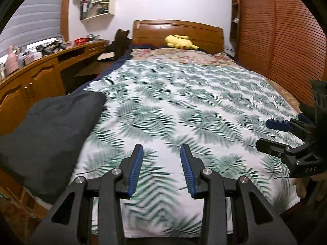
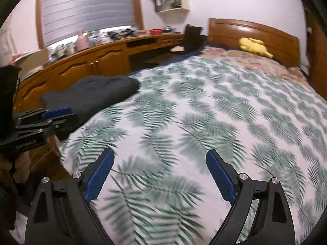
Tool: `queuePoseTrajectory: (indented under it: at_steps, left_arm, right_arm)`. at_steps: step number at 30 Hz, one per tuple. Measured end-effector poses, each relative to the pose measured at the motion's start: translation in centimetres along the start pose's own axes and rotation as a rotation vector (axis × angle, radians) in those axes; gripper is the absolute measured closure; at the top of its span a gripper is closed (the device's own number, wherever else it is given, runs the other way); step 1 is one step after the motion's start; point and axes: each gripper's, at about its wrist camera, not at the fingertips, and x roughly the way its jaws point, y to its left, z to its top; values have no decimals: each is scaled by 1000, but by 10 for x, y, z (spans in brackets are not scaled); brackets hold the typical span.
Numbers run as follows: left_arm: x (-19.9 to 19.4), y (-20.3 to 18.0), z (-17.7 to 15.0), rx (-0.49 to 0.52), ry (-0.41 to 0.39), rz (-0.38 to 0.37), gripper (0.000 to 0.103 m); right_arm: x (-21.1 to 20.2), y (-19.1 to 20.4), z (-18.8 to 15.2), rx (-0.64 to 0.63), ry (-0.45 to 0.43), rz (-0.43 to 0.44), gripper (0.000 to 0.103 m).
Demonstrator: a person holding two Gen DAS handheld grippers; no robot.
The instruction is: Fold large clothes
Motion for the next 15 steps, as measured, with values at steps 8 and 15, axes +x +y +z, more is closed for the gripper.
queuePoseTrajectory:
  at_steps: [8,15]
  left_arm:
    - [0,-65,12,26,-2,-79,67]
    - [-27,-114,32,65,-61,-126,66]
  right_arm:
    - [-60,-49,-27,88,-36,-142,10]
    - [-136,-74,-38,153,-131,-260,10]
